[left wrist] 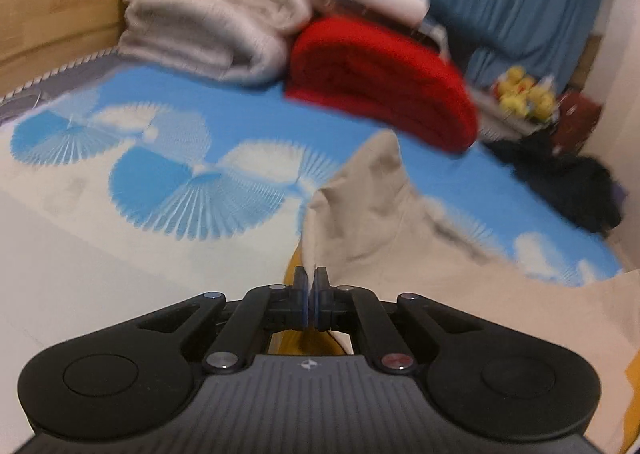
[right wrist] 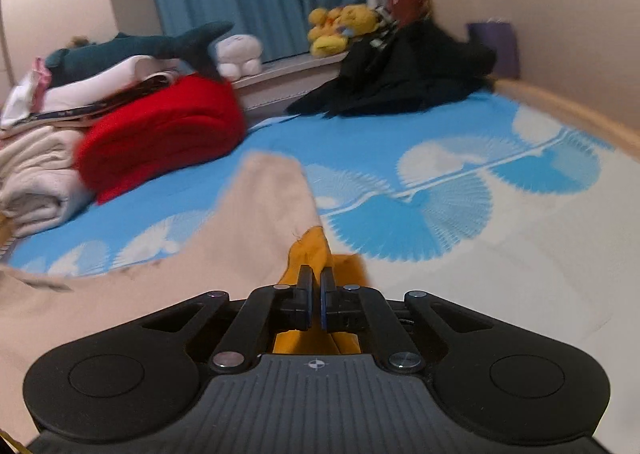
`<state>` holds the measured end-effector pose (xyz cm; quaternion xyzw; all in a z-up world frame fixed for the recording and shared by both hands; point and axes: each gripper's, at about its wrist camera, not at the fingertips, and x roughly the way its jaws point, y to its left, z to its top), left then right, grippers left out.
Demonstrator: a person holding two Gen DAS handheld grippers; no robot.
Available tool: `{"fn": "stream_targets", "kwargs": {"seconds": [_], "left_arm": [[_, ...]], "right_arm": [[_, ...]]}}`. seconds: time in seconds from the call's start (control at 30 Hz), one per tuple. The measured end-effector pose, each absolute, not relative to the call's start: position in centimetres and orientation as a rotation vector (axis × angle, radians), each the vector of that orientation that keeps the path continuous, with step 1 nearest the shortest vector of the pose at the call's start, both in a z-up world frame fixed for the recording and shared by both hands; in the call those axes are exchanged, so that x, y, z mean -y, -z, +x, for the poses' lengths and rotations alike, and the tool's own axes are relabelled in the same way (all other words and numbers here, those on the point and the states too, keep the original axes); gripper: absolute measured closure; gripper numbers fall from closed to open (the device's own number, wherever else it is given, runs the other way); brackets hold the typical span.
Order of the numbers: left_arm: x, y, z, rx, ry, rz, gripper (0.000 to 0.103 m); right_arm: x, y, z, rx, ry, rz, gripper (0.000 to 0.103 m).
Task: Fold large clothes
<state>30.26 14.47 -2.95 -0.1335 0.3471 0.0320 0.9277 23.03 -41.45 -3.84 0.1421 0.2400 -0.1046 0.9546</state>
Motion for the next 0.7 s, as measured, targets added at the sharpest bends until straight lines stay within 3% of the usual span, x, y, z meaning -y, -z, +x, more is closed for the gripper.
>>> {"fn": "stream_targets", "kwargs": {"seconds": [0.2,0.3,0.4,0.6,0.7], "left_arm": [[-14.1,8.2,33.5,-1.014,-0.169,-0.249,0.101],[-14.1,8.4,33.8,-1.006,-0.171,-0.224,0.101],[-14.4,6.3,34.1,-0.879,-0.150,-0.244,0.101],[-14.1,2.6,33.9,-0.623,-0.122,-0.294,0.101],[-13.7,3.5,35.6,-0.675,-0.140,-0.307,0.090]], "right_arm": [[41.1,7.7,26.7,-0.752,0.265,0.225,0.100],[40.6,8.8,27.4,-0.821,0.281,0.195,0.100],[40.5,8.0,27.6,-0.776,0.298,0.204,0.100],[39.2,3.8,26.7,-0.467,0.308,0.188,0.101],[39.2,3.8,27.4,-0.435,0.349,0.200,0.100]]}}
